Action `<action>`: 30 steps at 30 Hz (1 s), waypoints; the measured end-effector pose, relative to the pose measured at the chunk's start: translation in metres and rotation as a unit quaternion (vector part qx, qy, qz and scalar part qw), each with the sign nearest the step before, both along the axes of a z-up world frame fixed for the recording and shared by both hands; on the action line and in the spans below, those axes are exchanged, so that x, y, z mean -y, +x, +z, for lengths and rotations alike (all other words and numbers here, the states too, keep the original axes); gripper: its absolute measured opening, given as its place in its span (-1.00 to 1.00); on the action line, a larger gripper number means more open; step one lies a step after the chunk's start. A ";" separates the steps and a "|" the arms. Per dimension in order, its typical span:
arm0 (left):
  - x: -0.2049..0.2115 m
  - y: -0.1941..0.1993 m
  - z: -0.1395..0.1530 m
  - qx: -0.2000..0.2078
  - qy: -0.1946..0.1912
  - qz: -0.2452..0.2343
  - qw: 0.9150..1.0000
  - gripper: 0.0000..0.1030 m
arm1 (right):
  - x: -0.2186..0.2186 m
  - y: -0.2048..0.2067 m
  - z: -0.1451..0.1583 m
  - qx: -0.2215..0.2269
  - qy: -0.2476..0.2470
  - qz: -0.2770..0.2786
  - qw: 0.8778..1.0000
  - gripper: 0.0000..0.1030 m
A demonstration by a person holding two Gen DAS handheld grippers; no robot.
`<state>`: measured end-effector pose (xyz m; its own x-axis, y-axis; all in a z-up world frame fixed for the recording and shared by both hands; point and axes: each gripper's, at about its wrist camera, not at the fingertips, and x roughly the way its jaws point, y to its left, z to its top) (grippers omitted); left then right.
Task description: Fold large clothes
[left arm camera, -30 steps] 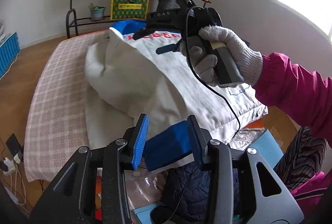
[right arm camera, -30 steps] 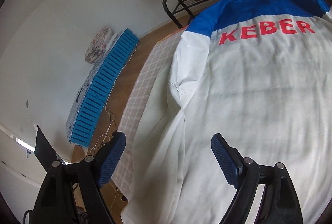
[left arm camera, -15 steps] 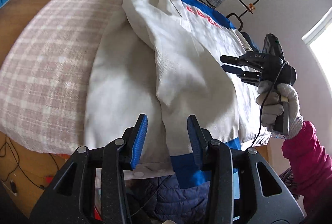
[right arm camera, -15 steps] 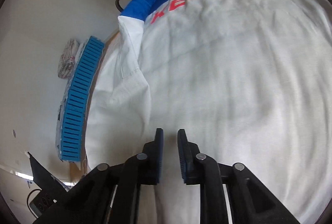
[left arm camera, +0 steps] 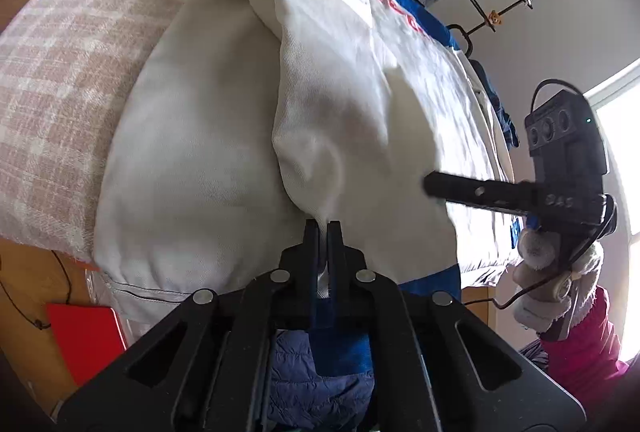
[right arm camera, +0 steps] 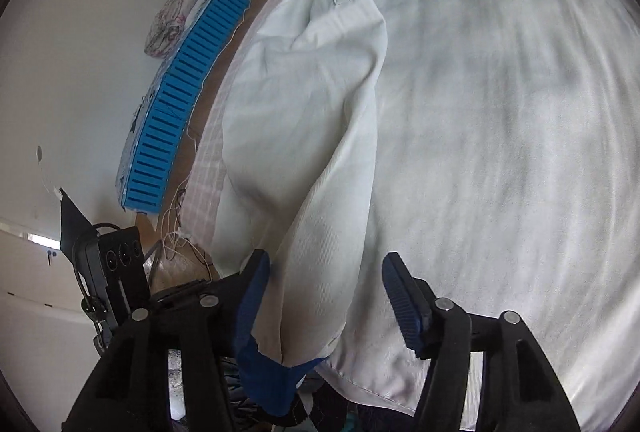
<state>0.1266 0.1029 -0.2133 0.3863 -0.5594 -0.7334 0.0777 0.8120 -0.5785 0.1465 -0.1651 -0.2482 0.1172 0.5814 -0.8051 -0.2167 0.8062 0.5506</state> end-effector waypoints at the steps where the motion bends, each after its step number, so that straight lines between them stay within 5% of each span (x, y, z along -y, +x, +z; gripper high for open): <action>1: -0.006 -0.003 0.010 0.017 0.003 0.006 1.000 -1.00 | -0.003 -0.001 -0.002 -0.004 0.004 0.002 1.000 -0.69; 3: -0.019 -0.014 0.035 0.053 0.013 0.020 0.998 -1.00 | -0.007 -0.004 -0.001 -0.005 0.036 0.002 0.999 -0.91; 7: -0.042 -0.037 0.079 0.127 0.077 0.044 0.988 -1.00 | -0.029 -0.016 0.014 0.017 0.129 0.022 0.991 -0.94; 8: -0.045 -0.039 0.080 0.130 0.101 0.044 0.985 -1.00 | -0.039 -0.020 0.013 0.023 0.118 0.033 0.992 -0.94; 11: -0.049 -0.032 0.048 0.071 0.126 0.034 0.989 -1.00 | -0.064 -0.023 -0.003 0.018 0.041 0.062 0.997 -0.94; 14: -0.048 -0.029 0.011 0.024 0.131 0.029 0.991 -1.00 | -0.066 -0.017 -0.023 -0.012 0.016 0.045 0.999 -0.96; 21: -0.051 -0.031 0.018 0.054 0.126 0.050 0.989 -1.00 | -0.065 -0.022 0.011 0.039 0.011 0.056 0.998 -0.96; 30: -0.055 -0.029 -0.005 0.024 0.170 0.047 0.984 -1.00 | -0.081 -0.027 -0.009 0.024 -0.030 0.064 0.997 -0.89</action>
